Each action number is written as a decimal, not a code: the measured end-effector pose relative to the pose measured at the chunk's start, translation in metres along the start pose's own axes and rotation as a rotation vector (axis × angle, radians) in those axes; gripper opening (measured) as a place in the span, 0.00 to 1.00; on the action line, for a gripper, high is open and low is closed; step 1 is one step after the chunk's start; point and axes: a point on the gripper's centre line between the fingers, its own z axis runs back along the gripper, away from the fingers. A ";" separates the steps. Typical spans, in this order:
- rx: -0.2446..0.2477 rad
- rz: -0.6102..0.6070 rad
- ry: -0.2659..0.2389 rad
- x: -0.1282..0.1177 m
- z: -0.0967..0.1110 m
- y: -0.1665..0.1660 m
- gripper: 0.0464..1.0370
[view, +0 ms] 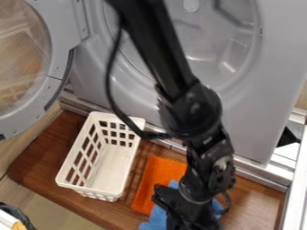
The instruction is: Pick up blue cloth and move it into the washing machine
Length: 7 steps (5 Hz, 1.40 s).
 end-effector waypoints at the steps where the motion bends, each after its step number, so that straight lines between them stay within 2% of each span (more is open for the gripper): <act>1: -0.016 0.045 -0.066 -0.002 0.034 0.014 0.05; 2: -0.014 0.094 -0.113 -0.002 0.060 0.031 0.05; 4: -0.002 0.227 -0.258 0.012 0.095 0.081 0.05; 5: 0.009 0.254 -0.313 0.036 0.114 0.103 0.05; 6: 0.012 0.246 -0.308 0.071 0.120 0.118 0.05; 7: 0.008 0.218 -0.323 0.119 0.117 0.128 0.05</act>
